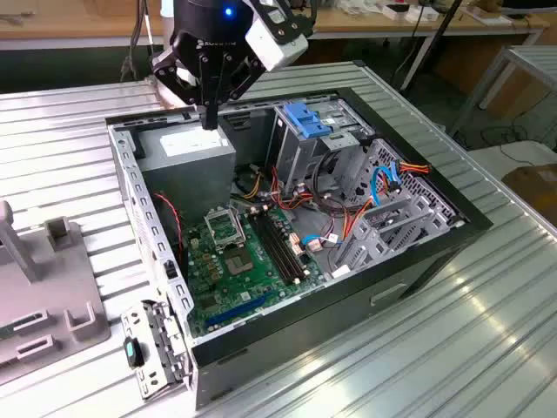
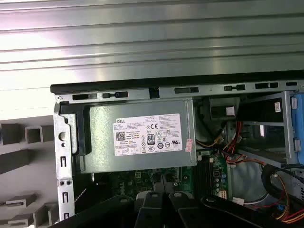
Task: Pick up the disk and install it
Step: 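Reach for the disk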
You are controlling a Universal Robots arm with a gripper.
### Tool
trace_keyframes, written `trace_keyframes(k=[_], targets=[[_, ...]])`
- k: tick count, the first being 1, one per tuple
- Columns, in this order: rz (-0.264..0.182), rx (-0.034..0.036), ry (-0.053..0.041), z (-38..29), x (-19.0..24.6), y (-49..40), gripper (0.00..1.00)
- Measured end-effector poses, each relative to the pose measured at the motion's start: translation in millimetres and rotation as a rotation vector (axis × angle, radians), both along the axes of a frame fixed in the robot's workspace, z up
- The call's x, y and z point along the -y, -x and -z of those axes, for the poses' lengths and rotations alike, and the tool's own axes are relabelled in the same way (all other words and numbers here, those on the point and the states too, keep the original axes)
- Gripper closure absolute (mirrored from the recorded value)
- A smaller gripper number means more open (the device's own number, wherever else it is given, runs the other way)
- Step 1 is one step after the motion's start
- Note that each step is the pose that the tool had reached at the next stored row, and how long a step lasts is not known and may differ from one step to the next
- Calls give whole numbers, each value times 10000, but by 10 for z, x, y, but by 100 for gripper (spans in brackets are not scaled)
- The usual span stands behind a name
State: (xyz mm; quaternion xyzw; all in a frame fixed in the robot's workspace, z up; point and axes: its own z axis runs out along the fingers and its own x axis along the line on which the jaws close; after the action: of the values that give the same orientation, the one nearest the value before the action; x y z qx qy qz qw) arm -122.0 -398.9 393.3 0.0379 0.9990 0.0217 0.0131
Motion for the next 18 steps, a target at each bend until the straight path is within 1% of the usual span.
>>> trace_keyframes(k=[13, 15, 18], targets=[[0, 0, 0, 0, 0, 0, 89], [1, 0, 0, 0, 0, 15, 89], [0, 0, 0, 0, -1, 66, 89]])
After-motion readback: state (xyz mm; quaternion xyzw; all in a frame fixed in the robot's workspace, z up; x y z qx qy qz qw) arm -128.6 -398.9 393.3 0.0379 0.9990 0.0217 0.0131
